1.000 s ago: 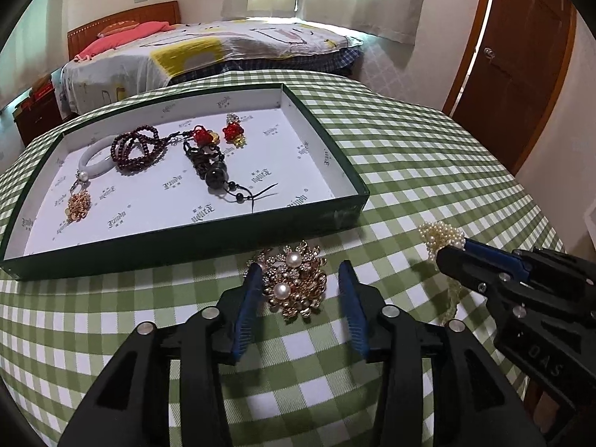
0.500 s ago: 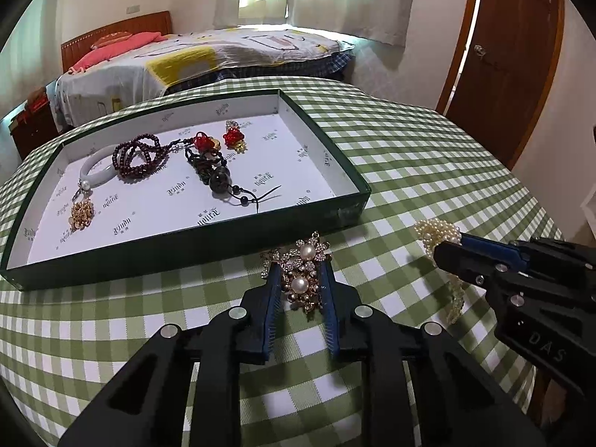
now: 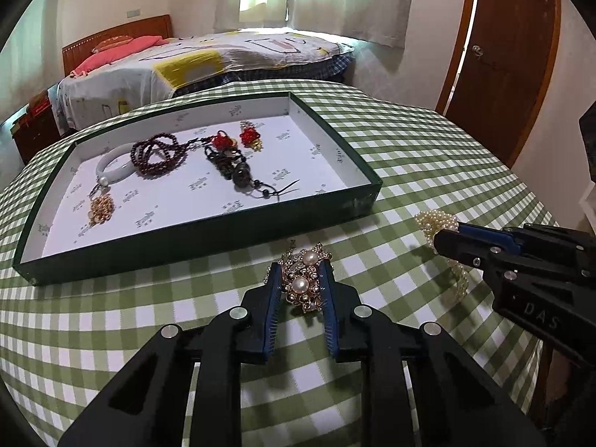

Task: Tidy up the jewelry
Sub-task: 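Close the left gripper on the gold pearl flower brooch, then lift the brooch and pearl strand and carry both over the tray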

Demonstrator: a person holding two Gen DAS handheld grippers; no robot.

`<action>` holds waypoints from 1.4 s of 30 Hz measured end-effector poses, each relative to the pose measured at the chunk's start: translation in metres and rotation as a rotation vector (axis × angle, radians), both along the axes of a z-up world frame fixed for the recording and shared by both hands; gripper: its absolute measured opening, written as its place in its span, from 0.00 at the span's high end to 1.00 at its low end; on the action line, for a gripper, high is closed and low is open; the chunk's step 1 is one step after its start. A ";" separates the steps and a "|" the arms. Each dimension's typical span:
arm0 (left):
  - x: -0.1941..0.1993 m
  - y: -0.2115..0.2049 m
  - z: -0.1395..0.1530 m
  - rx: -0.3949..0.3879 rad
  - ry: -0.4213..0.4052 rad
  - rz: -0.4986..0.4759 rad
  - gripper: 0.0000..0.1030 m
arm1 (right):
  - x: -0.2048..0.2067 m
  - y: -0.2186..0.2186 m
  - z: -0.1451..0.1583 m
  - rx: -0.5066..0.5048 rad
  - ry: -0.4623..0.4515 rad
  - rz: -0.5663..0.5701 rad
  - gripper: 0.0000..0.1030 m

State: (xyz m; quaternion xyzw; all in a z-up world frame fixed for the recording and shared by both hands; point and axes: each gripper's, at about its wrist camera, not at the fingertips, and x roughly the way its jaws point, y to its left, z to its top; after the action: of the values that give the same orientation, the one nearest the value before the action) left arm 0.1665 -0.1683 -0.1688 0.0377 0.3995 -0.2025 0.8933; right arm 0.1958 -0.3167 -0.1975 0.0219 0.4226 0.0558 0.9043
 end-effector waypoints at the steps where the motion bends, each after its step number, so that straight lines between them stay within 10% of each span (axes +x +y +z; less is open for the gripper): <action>1: -0.001 0.002 0.001 0.000 0.001 0.001 0.79 | 0.000 0.001 0.001 0.000 -0.001 0.001 0.84; 42: -0.014 0.036 0.023 -0.006 -0.079 0.000 0.98 | -0.002 0.027 0.013 -0.015 -0.027 0.031 0.84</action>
State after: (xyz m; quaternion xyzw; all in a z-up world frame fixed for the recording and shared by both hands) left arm 0.1529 -0.1323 -0.1456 0.0430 0.3632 -0.2020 0.9086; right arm 0.1933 -0.2899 -0.1849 0.0078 0.4108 0.0671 0.9092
